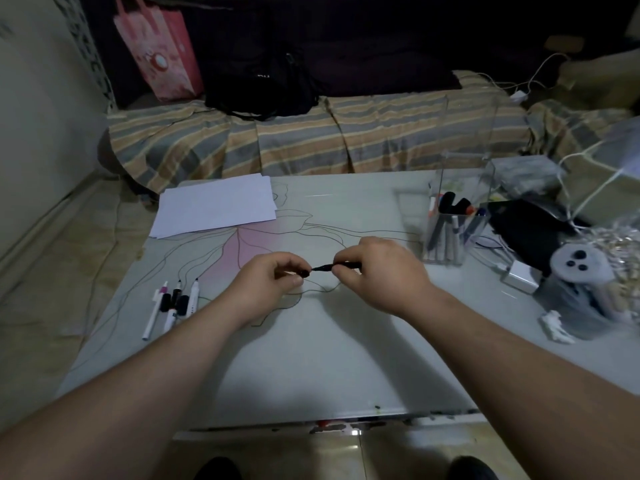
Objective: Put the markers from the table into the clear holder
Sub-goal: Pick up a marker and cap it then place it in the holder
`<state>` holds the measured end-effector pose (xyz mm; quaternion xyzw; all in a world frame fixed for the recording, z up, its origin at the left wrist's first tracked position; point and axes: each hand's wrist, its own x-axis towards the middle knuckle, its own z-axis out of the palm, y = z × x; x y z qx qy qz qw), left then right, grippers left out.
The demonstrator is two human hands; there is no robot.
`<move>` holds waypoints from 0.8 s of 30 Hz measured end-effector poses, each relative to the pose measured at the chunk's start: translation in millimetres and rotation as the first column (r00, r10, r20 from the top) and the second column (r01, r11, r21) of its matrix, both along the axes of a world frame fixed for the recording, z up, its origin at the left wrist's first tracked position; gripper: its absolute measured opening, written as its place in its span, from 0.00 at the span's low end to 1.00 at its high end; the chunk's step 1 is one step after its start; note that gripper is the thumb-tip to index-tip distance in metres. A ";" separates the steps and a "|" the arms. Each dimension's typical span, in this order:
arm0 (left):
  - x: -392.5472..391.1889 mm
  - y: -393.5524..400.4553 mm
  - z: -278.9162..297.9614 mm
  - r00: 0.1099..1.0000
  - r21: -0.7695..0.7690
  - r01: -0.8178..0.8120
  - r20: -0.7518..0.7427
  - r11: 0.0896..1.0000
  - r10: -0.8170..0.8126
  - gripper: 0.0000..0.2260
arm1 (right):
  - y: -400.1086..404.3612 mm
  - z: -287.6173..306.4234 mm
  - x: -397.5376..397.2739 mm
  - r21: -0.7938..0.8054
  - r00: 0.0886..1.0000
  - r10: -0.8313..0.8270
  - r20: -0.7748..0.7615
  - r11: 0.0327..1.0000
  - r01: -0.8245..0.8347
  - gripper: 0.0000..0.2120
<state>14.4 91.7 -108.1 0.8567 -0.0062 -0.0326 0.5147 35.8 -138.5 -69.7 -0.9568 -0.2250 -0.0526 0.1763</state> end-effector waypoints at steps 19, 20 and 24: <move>-3.0 -53.0 30.0 0.985 0.362 0.002 0.162 0.932 -0.065 0.07 | 1.2 -15.3 1.8 -0.057 0.997 0.042 0.069 0.998 -0.038 0.11; -3.0 -56.4 31.3 0.985 0.376 0.007 0.157 0.927 -0.071 0.07 | -1.3 -15.0 1.7 -0.045 0.998 0.035 0.059 0.998 -0.032 0.11; -2.6 -66.5 27.5 0.993 0.332 -0.019 0.114 0.943 -0.020 0.06 | -14.3 -3.8 9.8 -0.122 0.997 0.062 -0.036 0.990 -0.066 0.04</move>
